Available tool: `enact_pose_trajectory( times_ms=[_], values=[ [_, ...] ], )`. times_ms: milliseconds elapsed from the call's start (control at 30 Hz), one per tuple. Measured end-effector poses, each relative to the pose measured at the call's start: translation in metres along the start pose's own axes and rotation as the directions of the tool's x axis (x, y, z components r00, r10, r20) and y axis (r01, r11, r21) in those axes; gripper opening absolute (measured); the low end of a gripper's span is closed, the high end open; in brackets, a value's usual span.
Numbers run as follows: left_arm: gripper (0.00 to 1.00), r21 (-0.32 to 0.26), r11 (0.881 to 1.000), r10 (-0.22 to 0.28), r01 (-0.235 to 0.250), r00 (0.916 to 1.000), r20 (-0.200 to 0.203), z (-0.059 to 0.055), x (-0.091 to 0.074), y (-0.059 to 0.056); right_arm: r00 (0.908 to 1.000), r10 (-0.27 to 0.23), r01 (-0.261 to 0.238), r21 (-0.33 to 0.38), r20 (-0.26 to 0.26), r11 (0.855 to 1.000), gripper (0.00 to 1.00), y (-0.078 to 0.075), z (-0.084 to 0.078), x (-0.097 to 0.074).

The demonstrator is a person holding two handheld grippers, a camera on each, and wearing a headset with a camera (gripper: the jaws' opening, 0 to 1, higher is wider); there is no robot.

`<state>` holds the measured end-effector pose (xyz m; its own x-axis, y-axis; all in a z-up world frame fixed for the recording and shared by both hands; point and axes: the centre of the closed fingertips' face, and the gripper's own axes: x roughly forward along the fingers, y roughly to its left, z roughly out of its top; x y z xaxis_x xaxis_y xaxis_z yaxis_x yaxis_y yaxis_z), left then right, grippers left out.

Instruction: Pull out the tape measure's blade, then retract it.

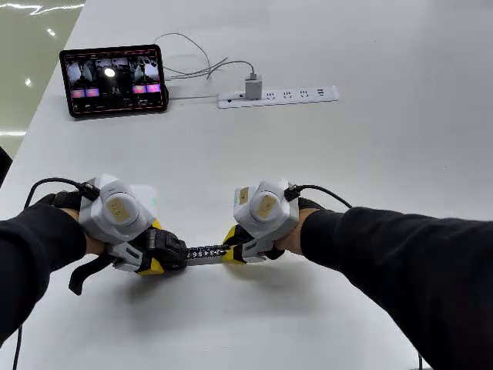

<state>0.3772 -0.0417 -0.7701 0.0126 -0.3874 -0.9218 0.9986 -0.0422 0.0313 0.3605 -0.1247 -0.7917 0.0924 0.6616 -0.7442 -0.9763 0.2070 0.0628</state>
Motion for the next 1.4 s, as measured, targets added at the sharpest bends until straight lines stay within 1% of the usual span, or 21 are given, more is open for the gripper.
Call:
enact_pose_trajectory(
  times_ms=[367,600,933,1400],
  values=[
    [0.33,0.003,1.0,0.0,0.0,1.0,-0.001,0.0,0.0,-0.001,1.0,-0.003,0.003,0.005,0.0,1.0,0.09,-0.001,-0.005,-0.005],
    [0.33,0.002,1.0,0.001,-0.001,1.0,0.001,0.0,0.0,0.0,0.9999,-0.007,0.007,0.017,0.01,1.0,0.09,0.0,-0.01,-0.009],
    [0.33,0.001,1.0,0.001,-0.001,1.0,0.001,0.001,0.0,0.0,1.0,-0.009,0.009,0.013,-0.001,1.0,0.09,0.0,-0.015,-0.014],
    [0.33,0.002,1.0,0.005,-0.005,1.0,0.002,0.0,0.0,0.0,0.9999,-0.011,0.011,0.023,0.001,1.0,0.09,-0.002,-0.023,-0.021]
  ],
)
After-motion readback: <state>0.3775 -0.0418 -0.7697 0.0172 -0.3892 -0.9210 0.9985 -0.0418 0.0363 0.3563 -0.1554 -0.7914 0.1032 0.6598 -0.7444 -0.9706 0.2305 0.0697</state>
